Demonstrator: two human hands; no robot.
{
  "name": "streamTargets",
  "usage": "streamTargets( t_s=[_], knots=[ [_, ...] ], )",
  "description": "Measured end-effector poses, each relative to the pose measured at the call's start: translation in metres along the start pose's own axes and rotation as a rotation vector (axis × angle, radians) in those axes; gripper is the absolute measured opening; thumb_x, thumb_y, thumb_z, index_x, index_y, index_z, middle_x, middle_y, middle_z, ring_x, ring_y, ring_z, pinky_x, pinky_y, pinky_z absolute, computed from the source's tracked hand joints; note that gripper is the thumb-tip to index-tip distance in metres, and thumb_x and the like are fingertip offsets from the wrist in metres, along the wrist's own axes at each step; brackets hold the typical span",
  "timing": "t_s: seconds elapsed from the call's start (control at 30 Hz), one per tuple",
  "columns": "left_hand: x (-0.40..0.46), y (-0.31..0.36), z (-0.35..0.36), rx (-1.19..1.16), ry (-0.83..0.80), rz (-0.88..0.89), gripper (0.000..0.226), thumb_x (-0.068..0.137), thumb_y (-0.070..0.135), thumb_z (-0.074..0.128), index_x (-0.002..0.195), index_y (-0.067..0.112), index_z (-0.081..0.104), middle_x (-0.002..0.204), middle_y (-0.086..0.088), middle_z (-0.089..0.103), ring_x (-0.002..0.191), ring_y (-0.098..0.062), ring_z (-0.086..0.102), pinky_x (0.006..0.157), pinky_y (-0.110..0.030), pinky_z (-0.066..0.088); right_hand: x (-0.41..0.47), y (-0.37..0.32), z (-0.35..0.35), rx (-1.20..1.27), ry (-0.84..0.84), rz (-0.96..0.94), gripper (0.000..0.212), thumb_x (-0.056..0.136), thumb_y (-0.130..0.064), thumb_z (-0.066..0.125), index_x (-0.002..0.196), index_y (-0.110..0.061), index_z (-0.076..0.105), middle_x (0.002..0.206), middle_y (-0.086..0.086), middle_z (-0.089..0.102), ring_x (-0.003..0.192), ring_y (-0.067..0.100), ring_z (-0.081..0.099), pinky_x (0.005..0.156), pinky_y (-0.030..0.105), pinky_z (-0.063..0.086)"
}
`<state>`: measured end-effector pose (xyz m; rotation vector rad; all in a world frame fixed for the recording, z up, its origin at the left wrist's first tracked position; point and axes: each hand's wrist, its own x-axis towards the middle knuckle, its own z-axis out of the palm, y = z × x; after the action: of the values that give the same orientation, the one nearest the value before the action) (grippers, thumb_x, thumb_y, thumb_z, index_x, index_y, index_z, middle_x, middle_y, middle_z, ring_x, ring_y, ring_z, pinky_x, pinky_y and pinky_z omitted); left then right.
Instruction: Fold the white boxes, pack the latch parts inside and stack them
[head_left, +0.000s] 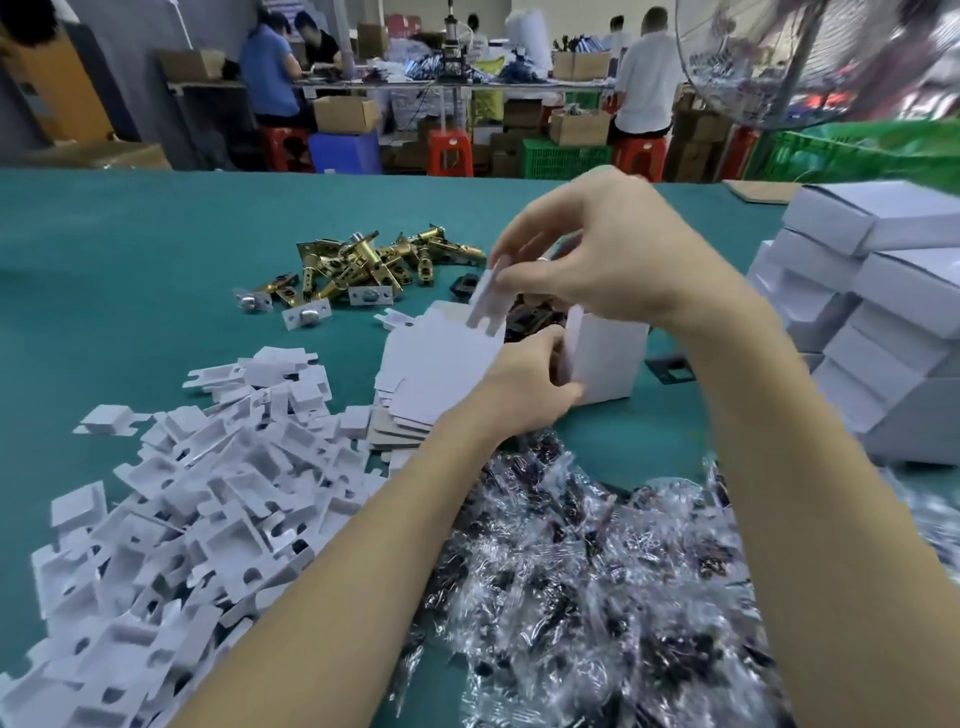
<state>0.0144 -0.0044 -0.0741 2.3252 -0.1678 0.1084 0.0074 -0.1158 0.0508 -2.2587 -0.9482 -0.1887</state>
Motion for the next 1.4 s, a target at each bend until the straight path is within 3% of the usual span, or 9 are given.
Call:
streamTargets(
  t_s=[0.13, 0.27, 0.5, 0.6, 0.7, 0.8, 1.0, 1.17, 1.4],
  knots=[
    [0.004, -0.005, 0.003, -0.039, -0.044, -0.002, 0.042, 0.093, 0.02, 0.069, 0.133, 0.022, 0.055, 0.112, 0.008, 0.064, 0.1, -0.013, 0.06, 0.073, -0.016, 0.044, -0.022, 0.034, -0.046, -0.073, 0.236, 0.11, 0.015, 0.083, -0.018, 0.082, 0.082, -0.033, 0.081, 0.058, -0.026, 0.067, 0.057, -0.009, 0.061, 0.058, 0.012, 0.05],
    [0.004, -0.003, 0.002, -0.026, -0.036, -0.005, 0.043, 0.093, 0.021, 0.07, 0.133, 0.022, 0.055, 0.117, 0.006, 0.066, 0.104, -0.016, 0.063, 0.081, -0.021, 0.046, -0.027, 0.057, -0.051, -0.257, 0.306, 0.233, 0.014, 0.085, -0.027, 0.08, 0.082, -0.041, 0.078, 0.045, -0.026, 0.053, 0.049, -0.011, 0.052, 0.053, 0.019, 0.038],
    [0.004, -0.004, 0.002, -0.014, -0.021, -0.005, 0.041, 0.091, 0.021, 0.071, 0.13, 0.02, 0.058, 0.109, 0.001, 0.071, 0.1, -0.02, 0.066, 0.091, -0.037, 0.055, -0.017, 0.071, -0.021, -0.433, 0.12, 0.357, 0.029, 0.091, -0.018, 0.064, 0.095, -0.043, 0.08, 0.095, -0.012, 0.071, 0.089, 0.018, 0.062, 0.063, 0.025, 0.041],
    [0.003, -0.004, 0.002, -0.019, -0.029, -0.007, 0.041, 0.091, 0.022, 0.071, 0.13, 0.021, 0.058, 0.109, 0.002, 0.07, 0.1, -0.019, 0.066, 0.09, -0.035, 0.054, -0.018, 0.074, -0.026, -0.386, 0.078, 0.336, 0.038, 0.088, -0.013, 0.058, 0.095, -0.043, 0.08, 0.102, -0.014, 0.073, 0.08, 0.001, 0.066, 0.067, 0.024, 0.047],
    [0.004, -0.005, 0.002, -0.023, -0.033, -0.002, 0.041, 0.091, 0.023, 0.072, 0.13, 0.022, 0.057, 0.111, 0.003, 0.07, 0.1, -0.018, 0.065, 0.088, -0.031, 0.052, -0.022, 0.078, -0.036, -0.183, 0.227, 0.302, 0.034, 0.085, -0.014, 0.056, 0.085, -0.037, 0.081, 0.09, -0.019, 0.074, 0.054, -0.011, 0.057, 0.06, 0.021, 0.048],
    [0.004, -0.004, 0.002, -0.032, -0.032, 0.002, 0.041, 0.091, 0.023, 0.072, 0.13, 0.022, 0.058, 0.11, 0.004, 0.07, 0.1, -0.016, 0.066, 0.087, -0.03, 0.052, -0.027, 0.096, -0.033, -0.156, 0.422, 0.361, 0.031, 0.085, -0.011, 0.054, 0.087, -0.027, 0.08, 0.088, -0.009, 0.076, 0.071, -0.002, 0.064, 0.073, 0.026, 0.057],
    [0.004, -0.005, 0.002, -0.039, -0.038, 0.004, 0.042, 0.091, 0.024, 0.072, 0.131, 0.024, 0.058, 0.108, 0.004, 0.071, 0.1, -0.017, 0.067, 0.091, -0.036, 0.055, -0.04, 0.145, 0.006, -0.429, -0.157, 0.758, 0.039, 0.095, -0.029, 0.062, 0.134, -0.032, 0.064, 0.143, 0.001, 0.06, 0.13, 0.028, 0.055, 0.108, 0.043, 0.048],
    [0.005, -0.006, -0.002, -0.031, -0.073, 0.015, 0.043, 0.092, 0.027, 0.072, 0.132, 0.025, 0.057, 0.112, 0.004, 0.071, 0.102, -0.016, 0.067, 0.092, -0.037, 0.055, -0.038, 0.148, 0.015, -0.396, -0.088, 0.798, 0.013, 0.088, -0.035, 0.073, 0.095, -0.025, 0.068, 0.11, 0.003, 0.073, 0.104, 0.027, 0.065, 0.093, 0.038, 0.056],
    [0.007, -0.006, -0.012, -0.153, -0.224, -0.012, 0.033, 0.092, 0.029, 0.075, 0.121, 0.029, 0.059, 0.11, 0.016, 0.07, 0.09, 0.005, 0.068, 0.085, -0.019, 0.055, -0.033, 0.143, 0.009, -0.418, -0.148, 0.89, 0.028, 0.08, -0.023, 0.07, 0.103, -0.009, 0.062, 0.099, 0.011, 0.067, 0.091, 0.03, 0.065, 0.079, 0.032, 0.054]
  ],
)
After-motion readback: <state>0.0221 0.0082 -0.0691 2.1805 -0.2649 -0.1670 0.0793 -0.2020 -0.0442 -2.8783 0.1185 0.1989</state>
